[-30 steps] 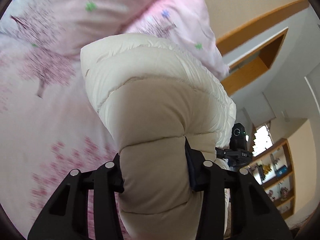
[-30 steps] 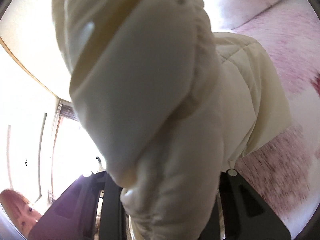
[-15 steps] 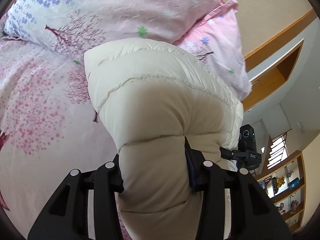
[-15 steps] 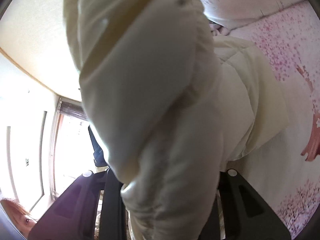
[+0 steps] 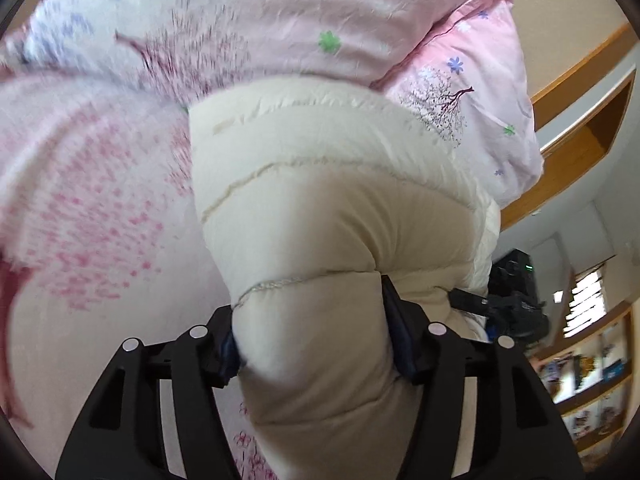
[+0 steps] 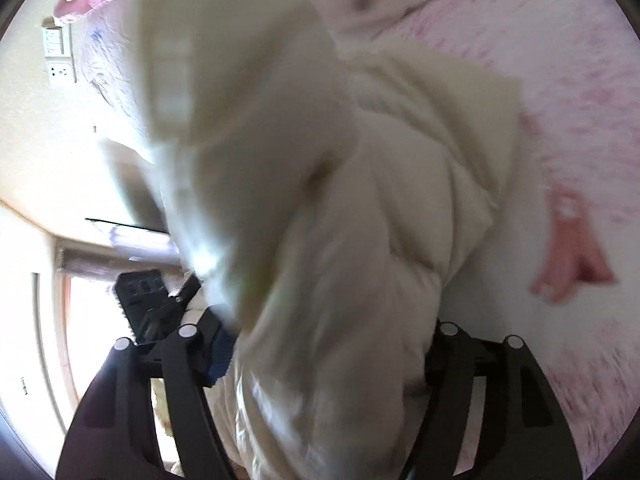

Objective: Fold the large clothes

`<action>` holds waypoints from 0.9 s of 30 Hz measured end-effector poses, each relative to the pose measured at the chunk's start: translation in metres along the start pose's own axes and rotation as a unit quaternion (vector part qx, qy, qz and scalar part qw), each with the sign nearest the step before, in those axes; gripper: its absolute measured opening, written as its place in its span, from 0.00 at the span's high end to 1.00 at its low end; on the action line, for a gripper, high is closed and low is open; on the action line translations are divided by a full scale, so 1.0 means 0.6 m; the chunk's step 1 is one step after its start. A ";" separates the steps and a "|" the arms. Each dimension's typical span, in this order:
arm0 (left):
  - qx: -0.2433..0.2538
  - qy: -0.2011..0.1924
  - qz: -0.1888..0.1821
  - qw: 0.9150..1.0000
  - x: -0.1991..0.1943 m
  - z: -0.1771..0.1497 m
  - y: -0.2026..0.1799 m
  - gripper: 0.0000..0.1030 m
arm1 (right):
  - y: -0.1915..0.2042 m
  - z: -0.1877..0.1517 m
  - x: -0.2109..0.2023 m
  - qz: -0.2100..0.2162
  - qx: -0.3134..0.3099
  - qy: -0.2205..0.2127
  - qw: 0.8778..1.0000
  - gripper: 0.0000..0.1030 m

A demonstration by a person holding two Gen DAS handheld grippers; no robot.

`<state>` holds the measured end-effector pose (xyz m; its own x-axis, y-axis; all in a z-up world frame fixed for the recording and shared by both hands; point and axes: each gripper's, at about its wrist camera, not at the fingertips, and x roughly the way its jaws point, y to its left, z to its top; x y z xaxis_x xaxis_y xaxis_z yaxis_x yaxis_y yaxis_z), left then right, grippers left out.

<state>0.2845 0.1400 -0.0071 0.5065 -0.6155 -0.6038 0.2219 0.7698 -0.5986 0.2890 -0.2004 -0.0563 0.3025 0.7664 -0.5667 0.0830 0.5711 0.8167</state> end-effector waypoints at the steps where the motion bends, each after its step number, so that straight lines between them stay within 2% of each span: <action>1: 0.010 -0.010 0.015 1.000 -0.009 -0.001 -0.008 0.41 | 0.004 -0.008 -0.014 -0.016 -0.001 -0.012 1.000 0.28; 3: 0.045 -0.038 0.057 0.997 -0.034 -0.008 -0.034 0.38 | 0.011 -0.036 -0.069 -0.051 -0.011 -0.061 0.997 0.26; 5: 0.088 -0.069 0.103 0.988 -0.061 -0.025 -0.069 0.29 | 0.032 -0.070 -0.117 -0.098 -0.033 -0.127 0.987 0.26; 7: 0.123 -0.089 0.135 0.979 -0.078 -0.050 -0.106 0.23 | 0.069 -0.118 -0.151 -0.149 -0.090 -0.190 0.966 0.33; 8: 0.137 -0.095 0.149 0.975 -0.083 -0.064 -0.123 0.21 | 0.085 -0.132 -0.153 -0.162 -0.120 -0.202 0.958 0.42; 10: 0.162 -0.101 0.175 0.966 -0.086 -0.091 -0.153 0.15 | 0.109 -0.167 -0.148 -0.170 -0.163 -0.208 0.949 0.51; 11: 0.172 -0.102 0.188 0.962 -0.085 -0.105 -0.166 0.14 | 0.140 -0.181 -0.124 -0.172 -0.188 -0.208 0.945 0.56; 14: 0.185 -0.095 0.209 0.955 -0.072 -0.133 -0.185 0.13 | 0.158 -0.224 -0.113 -0.182 -0.233 -0.200 0.934 0.64; 16: 0.195 -0.091 0.216 0.952 -0.062 -0.149 -0.192 0.13 | 0.167 -0.230 -0.107 -0.195 -0.255 -0.195 0.927 0.66; 17: 0.200 -0.092 0.219 0.951 -0.059 -0.155 -0.194 0.13 | 0.168 -0.206 -0.108 -0.203 -0.263 -0.194 0.923 0.66; 21: 0.209 -0.086 0.223 0.948 -0.047 -0.171 -0.195 0.13 | 0.169 -0.196 -0.040 -0.248 -0.280 -0.179 0.910 0.67; 25: 0.213 -0.065 0.228 0.948 -0.016 -0.178 -0.183 0.10 | 0.120 -0.186 0.003 -0.283 -0.267 -0.144 0.910 0.70; 27: 0.216 -0.059 0.234 0.946 -0.001 -0.182 -0.176 0.06 | 0.116 -0.182 0.016 -0.292 -0.272 -0.141 0.906 0.70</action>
<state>0.1700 0.0406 -0.0010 0.7170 -0.1861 -0.6718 0.2576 0.9662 0.0073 0.1943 -0.1212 -0.0169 0.5945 0.2260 -0.7717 -0.1501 0.9740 0.1697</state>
